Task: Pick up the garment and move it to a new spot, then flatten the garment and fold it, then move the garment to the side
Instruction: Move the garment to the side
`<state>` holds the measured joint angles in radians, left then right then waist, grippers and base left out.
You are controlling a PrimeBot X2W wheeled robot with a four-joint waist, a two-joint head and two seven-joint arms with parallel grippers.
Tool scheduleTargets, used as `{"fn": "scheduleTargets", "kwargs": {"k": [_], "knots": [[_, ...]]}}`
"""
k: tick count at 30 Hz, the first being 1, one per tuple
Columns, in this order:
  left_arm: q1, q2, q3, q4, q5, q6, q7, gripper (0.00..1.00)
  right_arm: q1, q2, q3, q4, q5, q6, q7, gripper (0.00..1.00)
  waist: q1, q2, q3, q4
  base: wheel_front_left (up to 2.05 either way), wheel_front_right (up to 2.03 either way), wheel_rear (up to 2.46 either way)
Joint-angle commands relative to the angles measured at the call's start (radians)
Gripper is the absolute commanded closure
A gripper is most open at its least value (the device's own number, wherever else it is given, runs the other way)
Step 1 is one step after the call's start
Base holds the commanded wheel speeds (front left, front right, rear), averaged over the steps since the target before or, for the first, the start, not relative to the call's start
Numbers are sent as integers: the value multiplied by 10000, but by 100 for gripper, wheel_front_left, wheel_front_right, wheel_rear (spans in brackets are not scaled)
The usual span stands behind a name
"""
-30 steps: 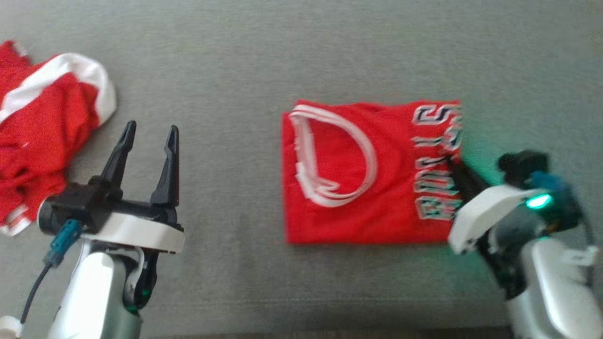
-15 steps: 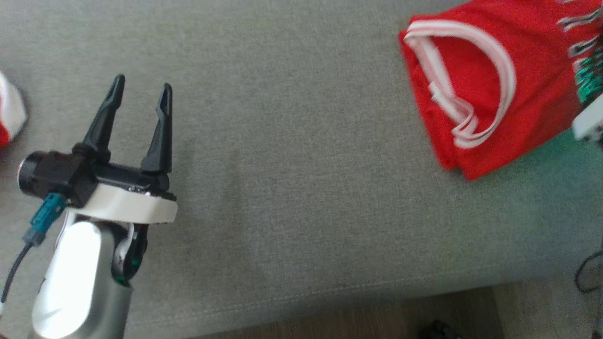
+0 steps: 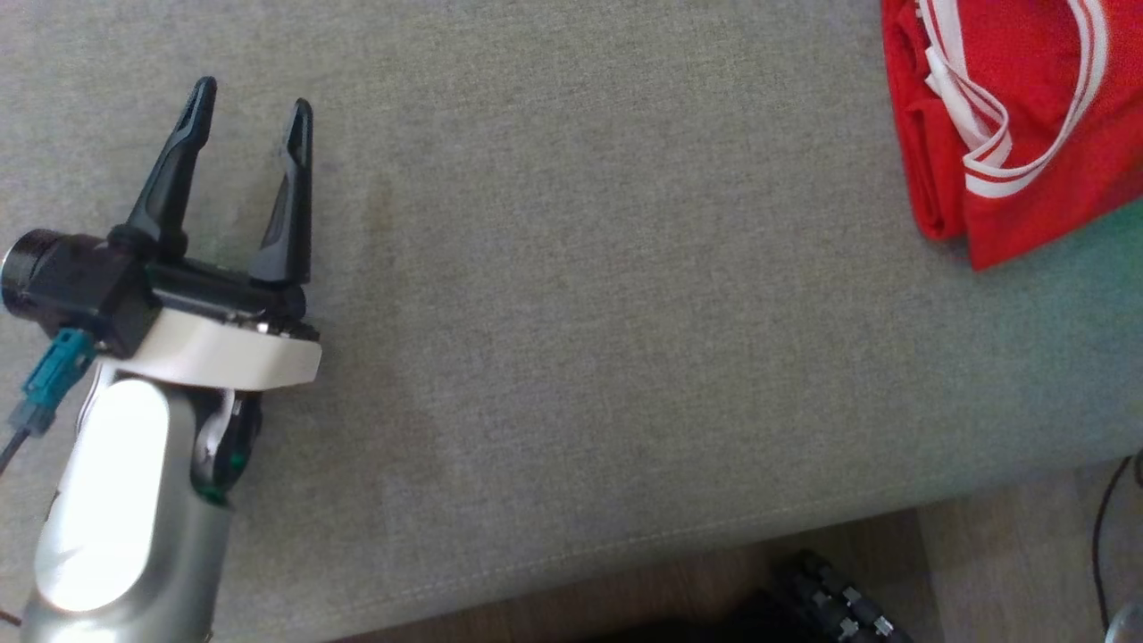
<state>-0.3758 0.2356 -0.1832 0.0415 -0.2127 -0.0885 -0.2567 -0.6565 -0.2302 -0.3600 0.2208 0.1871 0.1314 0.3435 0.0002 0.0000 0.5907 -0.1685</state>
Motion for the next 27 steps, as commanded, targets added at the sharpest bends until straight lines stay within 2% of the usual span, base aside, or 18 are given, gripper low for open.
{"fn": "scheduleTargets", "kwargs": {"k": [1,4,5,6,7,13,18,23,27], "knots": [[-244,292,232,-307,50,-8,-49,0,-230,-197,44,-274,-25,-7,-30,100,-2,0,71,-15,0,0,0],[-285,299,210,-289,43,-16,-49,0,-276,-161,8,-228,-49,-7,-54,100,-2,0,101,-13,0,0,0],[-299,303,205,-276,37,-19,-49,0,-284,-142,-14,-202,-61,-7,-73,93,-2,0,101,-8,0,0,0],[-308,306,200,-260,31,-22,-50,0,-284,-117,-25,-188,-72,-7,-92,62,-2,0,99,-4,0,0,0],[-311,310,201,-248,26,-22,-50,0,-278,-78,-32,-190,-89,-7,-111,0,-2,0,91,-8,0,0,0],[-231,285,193,-152,-8,-22,-50,0,98,270,-102,-621,-337,-7,-406,0,-2,0,-107,14,0,0,0],[-71,236,226,-47,-34,-5,-50,0,862,783,178,-1697,-531,-7,-883,0,-2,0,-469,80,0,0,0],[220,155,336,63,-52,99,-50,0,1912,1446,907,-3090,-847,-7,-1469,0,-2,0,-1011,290,0,0,0],[445,46,452,154,-102,198,-51,0,2766,1714,1734,-3626,-861,-7,-1916,0,-2,0,-1495,642,0,0,0]]}}
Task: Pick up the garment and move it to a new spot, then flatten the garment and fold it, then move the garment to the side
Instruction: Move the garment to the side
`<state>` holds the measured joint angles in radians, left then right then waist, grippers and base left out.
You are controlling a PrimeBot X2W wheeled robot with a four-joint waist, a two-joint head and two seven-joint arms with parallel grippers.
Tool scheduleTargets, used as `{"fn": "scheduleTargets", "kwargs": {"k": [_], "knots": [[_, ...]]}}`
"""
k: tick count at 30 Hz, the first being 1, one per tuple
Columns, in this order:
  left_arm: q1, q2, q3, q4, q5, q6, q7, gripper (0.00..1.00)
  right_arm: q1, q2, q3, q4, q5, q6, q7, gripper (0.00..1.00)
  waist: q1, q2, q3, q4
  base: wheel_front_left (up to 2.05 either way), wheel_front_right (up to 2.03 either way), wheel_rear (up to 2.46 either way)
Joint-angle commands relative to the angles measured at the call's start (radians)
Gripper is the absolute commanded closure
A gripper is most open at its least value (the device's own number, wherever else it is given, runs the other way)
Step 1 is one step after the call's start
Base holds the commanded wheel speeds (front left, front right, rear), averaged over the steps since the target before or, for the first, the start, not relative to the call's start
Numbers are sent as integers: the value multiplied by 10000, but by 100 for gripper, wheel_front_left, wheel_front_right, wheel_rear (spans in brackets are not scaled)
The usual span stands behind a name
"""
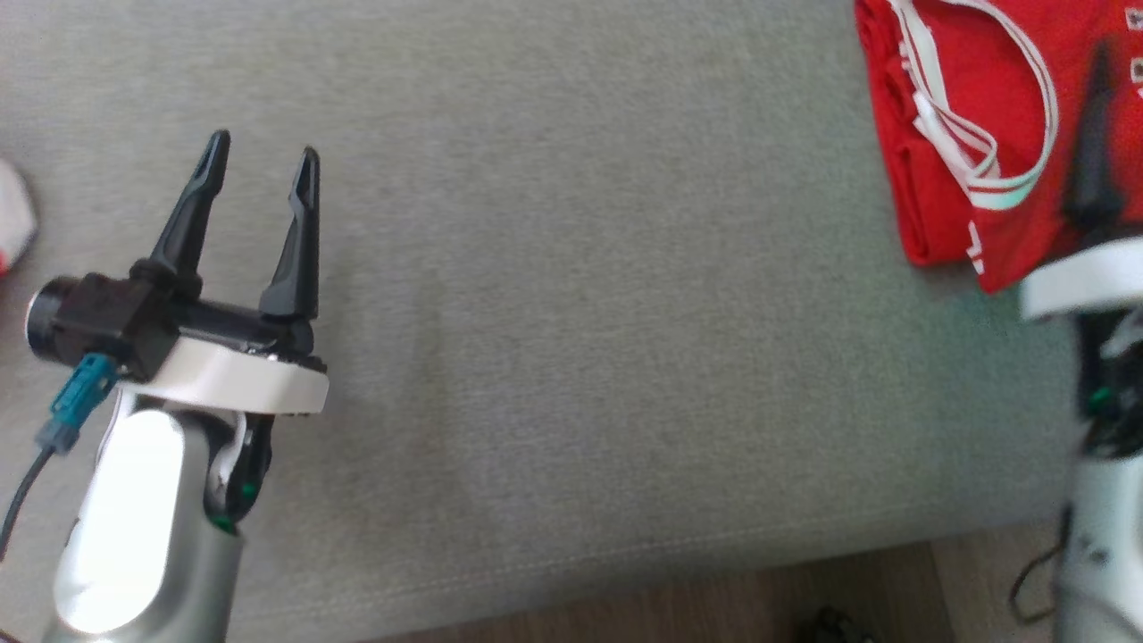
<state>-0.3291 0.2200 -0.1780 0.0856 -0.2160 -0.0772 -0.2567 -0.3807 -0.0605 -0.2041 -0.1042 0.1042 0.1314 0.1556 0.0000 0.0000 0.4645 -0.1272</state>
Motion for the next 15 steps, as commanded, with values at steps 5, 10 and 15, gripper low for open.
{"fn": "scheduleTargets", "kwargs": {"k": [5,10,15], "knots": [[318,20,616,-192,-168,217,-51,0,836,96,1276,-276,294,-7,-739,0,0,0,-879,931,0,0,0],[687,-54,848,-227,-187,308,-51,0,1165,100,1717,67,449,-7,-1192,0,0,0,-1301,1351,0,0,0],[1304,-131,936,-360,-128,312,-51,0,1452,101,1898,418,445,-7,-1443,0,0,0,-1797,1583,0,0,0]]}}
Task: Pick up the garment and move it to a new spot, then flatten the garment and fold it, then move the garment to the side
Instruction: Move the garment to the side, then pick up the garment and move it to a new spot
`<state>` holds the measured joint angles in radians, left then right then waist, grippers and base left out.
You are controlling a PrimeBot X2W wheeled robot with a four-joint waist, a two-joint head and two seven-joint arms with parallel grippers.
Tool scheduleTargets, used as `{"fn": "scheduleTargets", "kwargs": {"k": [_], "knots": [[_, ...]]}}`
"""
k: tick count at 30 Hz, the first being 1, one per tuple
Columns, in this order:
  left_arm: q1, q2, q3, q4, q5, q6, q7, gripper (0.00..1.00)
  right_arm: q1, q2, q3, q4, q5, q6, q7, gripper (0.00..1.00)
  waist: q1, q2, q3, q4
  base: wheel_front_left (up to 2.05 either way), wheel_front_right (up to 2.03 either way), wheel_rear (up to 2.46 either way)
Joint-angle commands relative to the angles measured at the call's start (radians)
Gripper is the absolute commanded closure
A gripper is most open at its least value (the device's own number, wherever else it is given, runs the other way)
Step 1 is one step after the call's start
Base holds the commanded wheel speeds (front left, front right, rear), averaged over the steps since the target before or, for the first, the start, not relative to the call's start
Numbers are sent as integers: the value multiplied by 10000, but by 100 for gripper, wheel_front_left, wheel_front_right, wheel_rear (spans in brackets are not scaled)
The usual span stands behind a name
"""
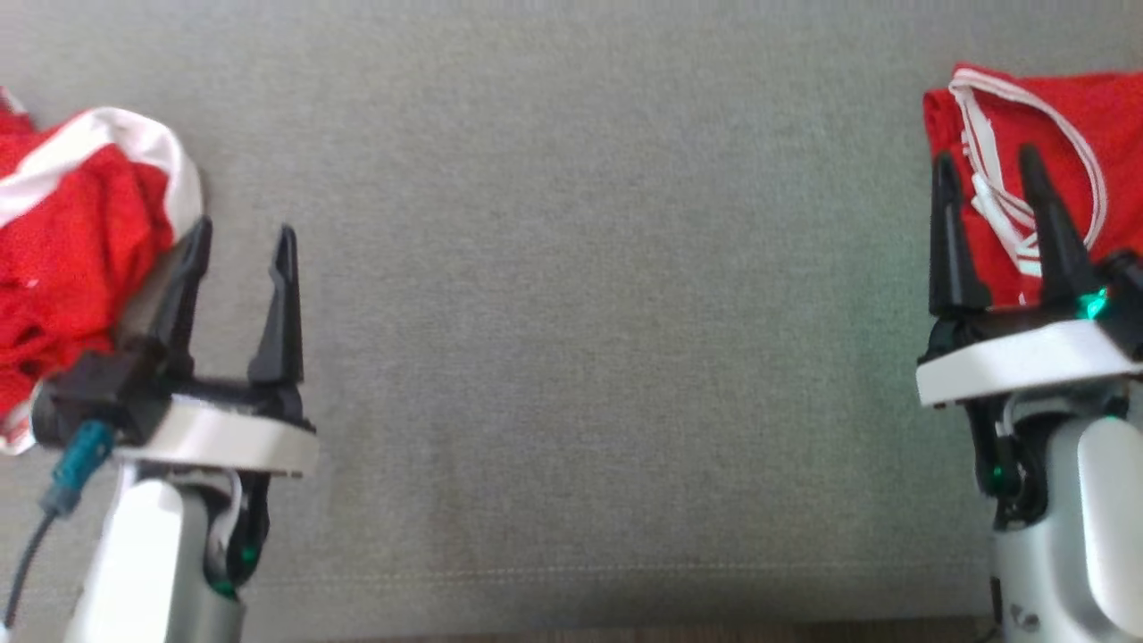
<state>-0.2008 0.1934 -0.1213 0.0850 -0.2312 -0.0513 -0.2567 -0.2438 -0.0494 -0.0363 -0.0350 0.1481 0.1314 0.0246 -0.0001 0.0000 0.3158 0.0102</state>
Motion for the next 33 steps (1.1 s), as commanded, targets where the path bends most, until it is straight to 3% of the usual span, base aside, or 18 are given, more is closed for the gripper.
{"fn": "scheduleTargets", "kwargs": {"k": [1,19,33], "knots": [[134,109,368,-358,31,54,-51,0,151,-10,233,-214,15,-7,-166,0,1,0,-415,247,0,0,0],[1215,14,-84,50,319,11,-51,0,1395,-9,100,12,22,-7,1,0,1,0,-1761,368,0,0,0],[1301,132,-161,125,300,135,-51,0,1727,-9,90,-291,-119,-7,311,0,1,0,-1992,287,0,0,0]]}}
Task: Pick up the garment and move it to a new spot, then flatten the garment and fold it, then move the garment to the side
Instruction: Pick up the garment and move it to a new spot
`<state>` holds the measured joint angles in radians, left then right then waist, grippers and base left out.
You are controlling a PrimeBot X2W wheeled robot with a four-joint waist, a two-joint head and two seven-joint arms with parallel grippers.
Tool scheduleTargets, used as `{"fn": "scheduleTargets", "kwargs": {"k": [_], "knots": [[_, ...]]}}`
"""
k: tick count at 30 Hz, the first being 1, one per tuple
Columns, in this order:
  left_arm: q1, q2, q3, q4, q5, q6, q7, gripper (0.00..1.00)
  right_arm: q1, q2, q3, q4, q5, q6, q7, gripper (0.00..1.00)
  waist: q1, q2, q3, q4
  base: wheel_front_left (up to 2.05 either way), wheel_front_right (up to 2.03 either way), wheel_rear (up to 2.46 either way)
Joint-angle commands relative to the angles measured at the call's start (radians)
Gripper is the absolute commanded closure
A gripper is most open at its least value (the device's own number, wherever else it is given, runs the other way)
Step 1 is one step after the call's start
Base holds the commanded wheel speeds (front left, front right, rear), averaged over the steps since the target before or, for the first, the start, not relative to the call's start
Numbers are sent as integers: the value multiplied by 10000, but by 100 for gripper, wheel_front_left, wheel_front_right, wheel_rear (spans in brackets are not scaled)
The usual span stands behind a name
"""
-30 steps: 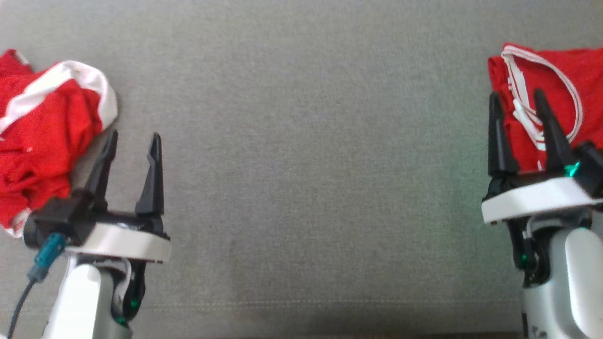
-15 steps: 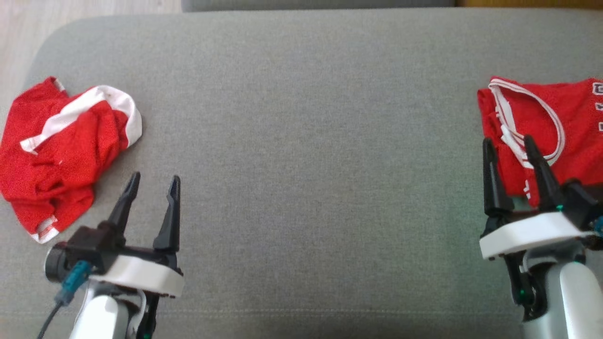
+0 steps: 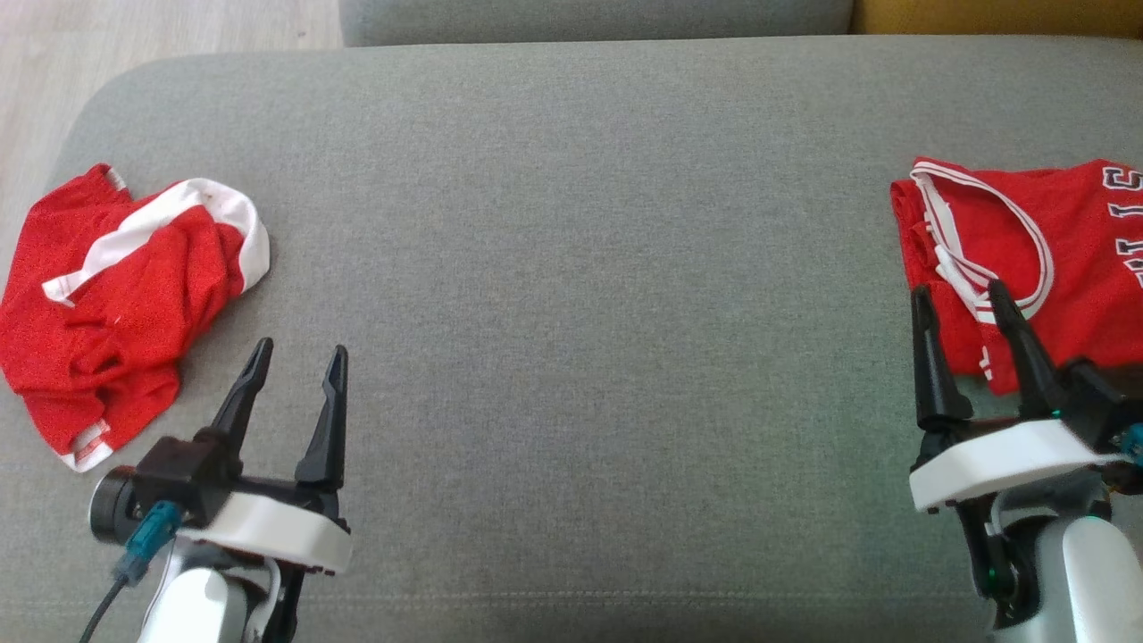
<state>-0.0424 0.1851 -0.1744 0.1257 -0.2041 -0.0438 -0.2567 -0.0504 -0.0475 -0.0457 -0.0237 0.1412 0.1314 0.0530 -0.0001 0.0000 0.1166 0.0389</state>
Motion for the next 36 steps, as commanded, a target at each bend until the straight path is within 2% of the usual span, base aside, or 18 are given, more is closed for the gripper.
{"fn": "scheduleTargets", "kwargs": {"k": [1,18,24,36], "knots": [[-290,223,373,-281,23,69,-51,0,-201,-28,171,-424,-56,-7,45,0,1,0,-2,0,0,0,0],[-345,206,370,-378,-115,265,-50,0,-134,-28,-63,-595,-40,-7,201,0,1,0,3,222,0,0,0],[-429,126,470,-401,-254,372,-51,0,-14,-28,-117,-801,-148,-7,309,0,1,0,-21,907,0,0,0],[-547,-42,852,-481,-413,481,-51,0,-2,-28,237,-1300,-131,-7,654,0,1,0,-159,2949,0,0,0]]}}
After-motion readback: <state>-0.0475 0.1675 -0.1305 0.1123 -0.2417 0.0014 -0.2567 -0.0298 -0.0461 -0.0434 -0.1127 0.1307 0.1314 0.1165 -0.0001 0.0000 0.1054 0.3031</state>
